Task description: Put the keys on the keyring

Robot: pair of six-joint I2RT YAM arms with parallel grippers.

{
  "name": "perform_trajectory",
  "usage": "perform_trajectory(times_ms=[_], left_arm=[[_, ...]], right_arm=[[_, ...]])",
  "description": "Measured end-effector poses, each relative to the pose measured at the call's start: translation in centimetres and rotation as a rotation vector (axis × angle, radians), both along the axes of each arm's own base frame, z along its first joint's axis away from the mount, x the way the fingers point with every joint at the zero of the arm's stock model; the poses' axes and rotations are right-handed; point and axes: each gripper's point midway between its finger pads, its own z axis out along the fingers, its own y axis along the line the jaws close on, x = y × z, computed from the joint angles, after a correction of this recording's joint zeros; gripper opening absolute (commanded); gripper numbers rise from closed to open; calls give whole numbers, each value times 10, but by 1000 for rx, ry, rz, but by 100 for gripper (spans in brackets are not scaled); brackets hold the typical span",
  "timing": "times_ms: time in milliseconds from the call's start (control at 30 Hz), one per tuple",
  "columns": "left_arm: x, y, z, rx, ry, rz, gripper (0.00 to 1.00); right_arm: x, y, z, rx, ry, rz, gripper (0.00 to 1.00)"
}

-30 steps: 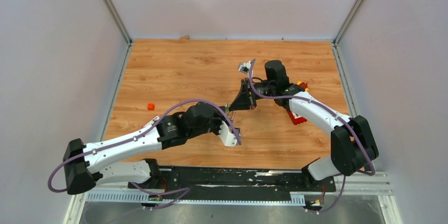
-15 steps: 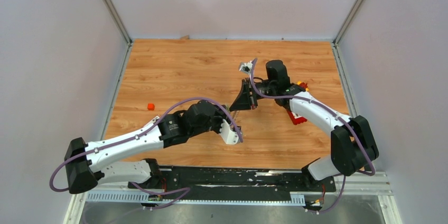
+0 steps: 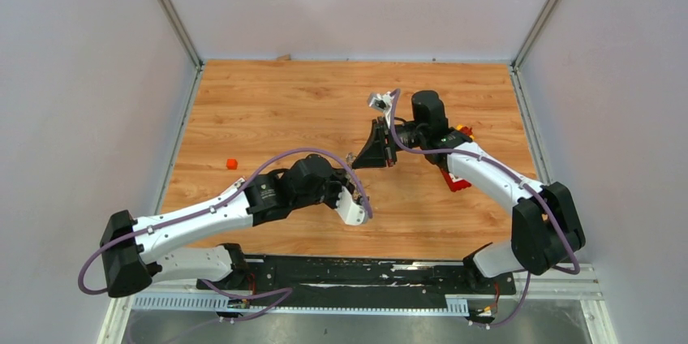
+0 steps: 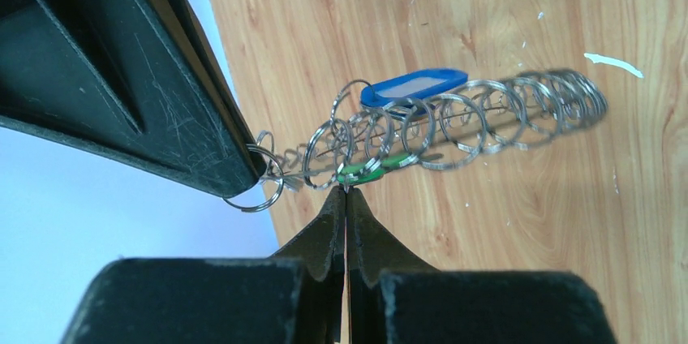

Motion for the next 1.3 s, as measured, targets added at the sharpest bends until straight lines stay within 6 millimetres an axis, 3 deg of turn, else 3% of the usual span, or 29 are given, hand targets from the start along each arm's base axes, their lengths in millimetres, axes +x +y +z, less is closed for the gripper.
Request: perform_trajectory(times_ms=[333, 667, 1300], left_arm=[[13, 16, 5, -58, 61, 59, 0], [7, 5, 27, -144, 104, 27, 0], [7, 1, 14, -114, 136, 24, 0]], right_arm=[[4, -4, -13, -48, -2, -34, 0], [7, -4, -16, -66, -11, -52, 0], [3, -4, -20, -79, -11, -37, 0]])
